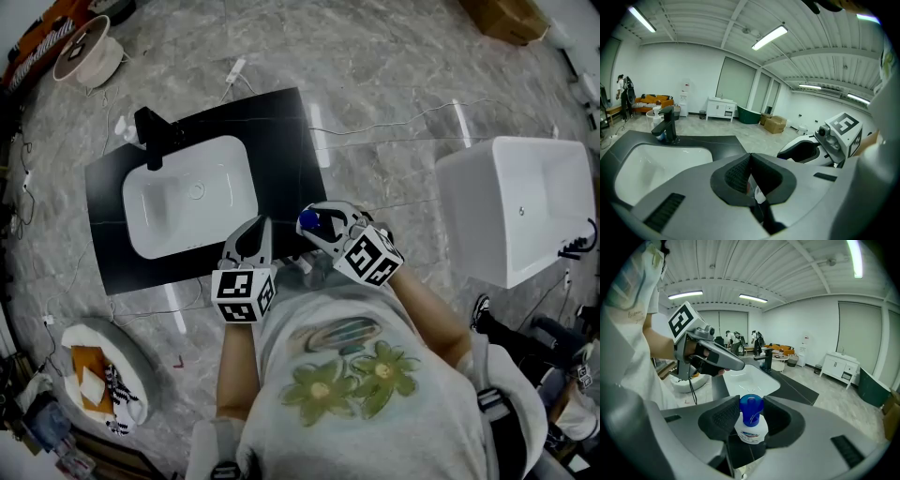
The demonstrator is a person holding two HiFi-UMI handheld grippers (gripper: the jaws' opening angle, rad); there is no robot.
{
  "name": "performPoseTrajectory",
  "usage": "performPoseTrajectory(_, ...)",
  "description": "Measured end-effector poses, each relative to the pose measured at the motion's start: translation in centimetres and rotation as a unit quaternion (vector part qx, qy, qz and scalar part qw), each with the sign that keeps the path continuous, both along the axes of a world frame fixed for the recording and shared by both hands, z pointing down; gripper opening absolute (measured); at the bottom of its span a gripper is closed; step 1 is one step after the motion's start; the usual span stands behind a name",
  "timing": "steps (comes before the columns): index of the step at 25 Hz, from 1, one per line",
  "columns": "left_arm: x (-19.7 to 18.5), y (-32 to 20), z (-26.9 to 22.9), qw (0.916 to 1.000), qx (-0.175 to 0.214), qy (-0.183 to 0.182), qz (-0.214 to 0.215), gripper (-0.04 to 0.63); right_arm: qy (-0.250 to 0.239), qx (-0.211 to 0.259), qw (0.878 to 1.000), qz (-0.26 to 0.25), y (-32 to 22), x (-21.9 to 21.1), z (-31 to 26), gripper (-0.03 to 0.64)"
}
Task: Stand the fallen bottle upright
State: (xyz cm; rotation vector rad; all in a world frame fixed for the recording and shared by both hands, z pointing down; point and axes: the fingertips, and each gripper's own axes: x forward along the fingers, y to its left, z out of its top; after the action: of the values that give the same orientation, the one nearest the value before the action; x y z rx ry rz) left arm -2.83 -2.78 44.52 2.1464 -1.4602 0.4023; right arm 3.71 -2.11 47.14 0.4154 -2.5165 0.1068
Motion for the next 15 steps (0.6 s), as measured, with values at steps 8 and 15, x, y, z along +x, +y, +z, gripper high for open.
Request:
performPoseTrajectory(8,0.48,-0.28,0.05,0.9999,-0.002,0.0,0.011,0.017,-0.009,-0.014,1.0,0.01,0.29,0.51,0.12,0.173)
performPoseTrajectory(15,0.97,-0.67,0.04,0.9999,-0.003,0.0,0.016,0.017,-0.014,-0.025,1.0,0.012,0.27,0.95,0.2,0.173)
